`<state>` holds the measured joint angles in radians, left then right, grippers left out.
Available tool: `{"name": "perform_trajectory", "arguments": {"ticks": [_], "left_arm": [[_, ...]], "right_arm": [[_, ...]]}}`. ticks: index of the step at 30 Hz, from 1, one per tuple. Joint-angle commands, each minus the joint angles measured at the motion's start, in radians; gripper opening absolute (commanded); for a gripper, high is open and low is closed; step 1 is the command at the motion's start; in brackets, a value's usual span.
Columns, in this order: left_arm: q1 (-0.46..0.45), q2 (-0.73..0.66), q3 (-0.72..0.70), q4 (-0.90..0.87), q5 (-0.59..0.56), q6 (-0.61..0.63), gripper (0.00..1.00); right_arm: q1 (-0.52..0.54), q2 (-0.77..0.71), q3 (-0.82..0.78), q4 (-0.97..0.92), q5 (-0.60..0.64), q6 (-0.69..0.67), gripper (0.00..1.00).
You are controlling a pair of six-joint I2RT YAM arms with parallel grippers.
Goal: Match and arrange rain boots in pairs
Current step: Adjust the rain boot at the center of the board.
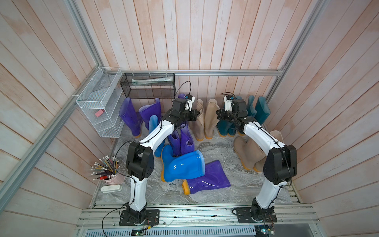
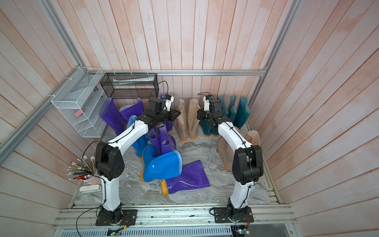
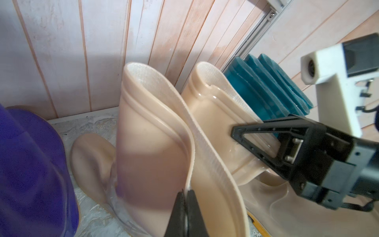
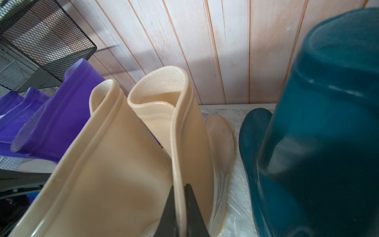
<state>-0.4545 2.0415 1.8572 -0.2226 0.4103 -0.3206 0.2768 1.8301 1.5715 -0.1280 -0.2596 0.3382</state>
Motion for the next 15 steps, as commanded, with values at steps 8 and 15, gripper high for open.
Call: {"name": "perform_trajectory", "arguments": {"ticks": [8,15], "left_arm": [[-0.031,-0.07,0.017,-0.022,0.143,0.018,0.83],[-0.03,-0.233,0.007,-0.063,0.169,0.018,1.0]], "right_arm": [[0.009,-0.188,-0.079,-0.004,0.016,0.026,0.5],[0.033,-0.389,-0.155,-0.007,0.065,0.016,0.57]]}}
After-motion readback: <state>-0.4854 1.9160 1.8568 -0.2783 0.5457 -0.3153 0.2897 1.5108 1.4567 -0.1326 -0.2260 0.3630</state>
